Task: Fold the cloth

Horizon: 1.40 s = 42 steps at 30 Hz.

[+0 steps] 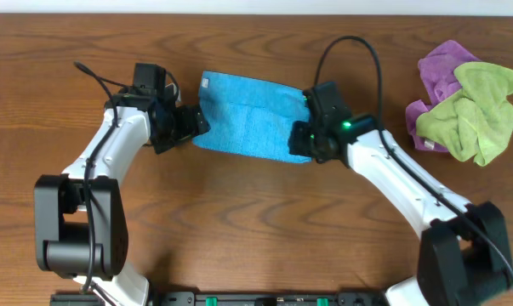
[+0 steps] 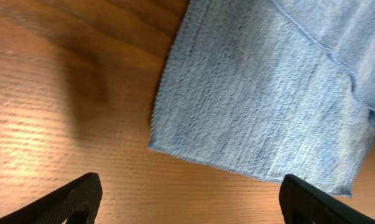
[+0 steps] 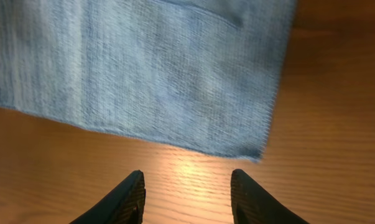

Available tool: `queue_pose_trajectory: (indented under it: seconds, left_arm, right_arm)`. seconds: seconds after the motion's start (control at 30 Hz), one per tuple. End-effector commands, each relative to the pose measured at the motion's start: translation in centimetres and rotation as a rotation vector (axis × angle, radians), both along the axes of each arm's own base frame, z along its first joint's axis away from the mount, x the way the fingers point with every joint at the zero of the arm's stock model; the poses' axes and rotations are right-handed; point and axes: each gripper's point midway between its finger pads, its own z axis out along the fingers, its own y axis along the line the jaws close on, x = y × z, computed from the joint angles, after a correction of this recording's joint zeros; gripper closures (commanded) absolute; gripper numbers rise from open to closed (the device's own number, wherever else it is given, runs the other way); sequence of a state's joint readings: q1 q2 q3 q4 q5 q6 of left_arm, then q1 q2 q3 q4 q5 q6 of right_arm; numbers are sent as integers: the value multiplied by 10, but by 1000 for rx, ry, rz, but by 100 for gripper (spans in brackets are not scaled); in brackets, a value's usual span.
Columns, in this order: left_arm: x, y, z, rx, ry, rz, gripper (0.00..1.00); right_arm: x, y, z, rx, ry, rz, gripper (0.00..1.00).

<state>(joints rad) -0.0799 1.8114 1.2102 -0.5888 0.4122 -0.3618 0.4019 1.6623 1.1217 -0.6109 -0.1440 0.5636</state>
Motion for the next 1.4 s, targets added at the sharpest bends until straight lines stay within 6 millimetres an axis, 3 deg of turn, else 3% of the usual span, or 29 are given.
queue_pose_trajectory:
  seconds: [0.0,0.23,0.77,1.2,1.37]
  left_arm:
    - [-13,-4,-20,-26,56,-19,8]
    - [-15,-8,-29,-55,45,-14,9]
    - [5,-9,-36,-85,-50,52,13]
    - [11,-14,-60,-125,-9,105,16]
    - [7,-17,-83,-145,46,121,29]
  right_arm:
    - [-5,-9,11,91,-31,33,55]
    - [-10,-18,20,318,-121,74,52]
    - [-16,-21,16,344,-110,84,52]
    - [-21,-16,18,377,-94,101,51]
    - [-24,-14,19,394,-83,109,49]
